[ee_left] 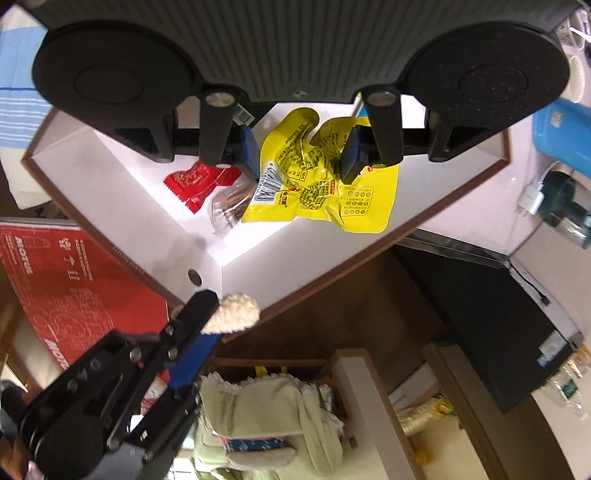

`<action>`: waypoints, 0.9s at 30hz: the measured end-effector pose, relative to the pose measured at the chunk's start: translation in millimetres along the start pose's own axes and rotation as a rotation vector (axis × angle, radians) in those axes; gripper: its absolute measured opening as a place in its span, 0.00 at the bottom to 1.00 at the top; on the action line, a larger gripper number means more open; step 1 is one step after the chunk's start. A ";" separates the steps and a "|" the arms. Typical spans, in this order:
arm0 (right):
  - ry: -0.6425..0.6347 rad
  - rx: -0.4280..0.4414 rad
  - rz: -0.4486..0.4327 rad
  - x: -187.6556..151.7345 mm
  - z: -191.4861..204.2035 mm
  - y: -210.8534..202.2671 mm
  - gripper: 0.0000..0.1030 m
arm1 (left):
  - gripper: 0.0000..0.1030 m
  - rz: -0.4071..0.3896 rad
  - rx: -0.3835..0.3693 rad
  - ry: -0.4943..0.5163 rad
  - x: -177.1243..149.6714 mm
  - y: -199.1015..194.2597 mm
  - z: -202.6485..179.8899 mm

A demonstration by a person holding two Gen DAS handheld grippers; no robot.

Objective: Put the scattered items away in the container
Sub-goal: 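Carry the cream ring and yellow packet over the box and release both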

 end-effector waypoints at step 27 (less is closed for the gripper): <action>-0.019 0.062 0.081 17.7 7.6 66.3 0.19 | 0.45 0.066 0.015 -0.118 -43.8 -8.0 38.3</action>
Point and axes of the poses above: each gripper's, at about its wrist camera, not at the fingertips, and y roughly the way its jaws point, z to its left, x to its top, the point moved 3 cm from there along y, roughly the way its jaws point, and after that the axes turned 7 degrees about -x, right-handed, at the moved point
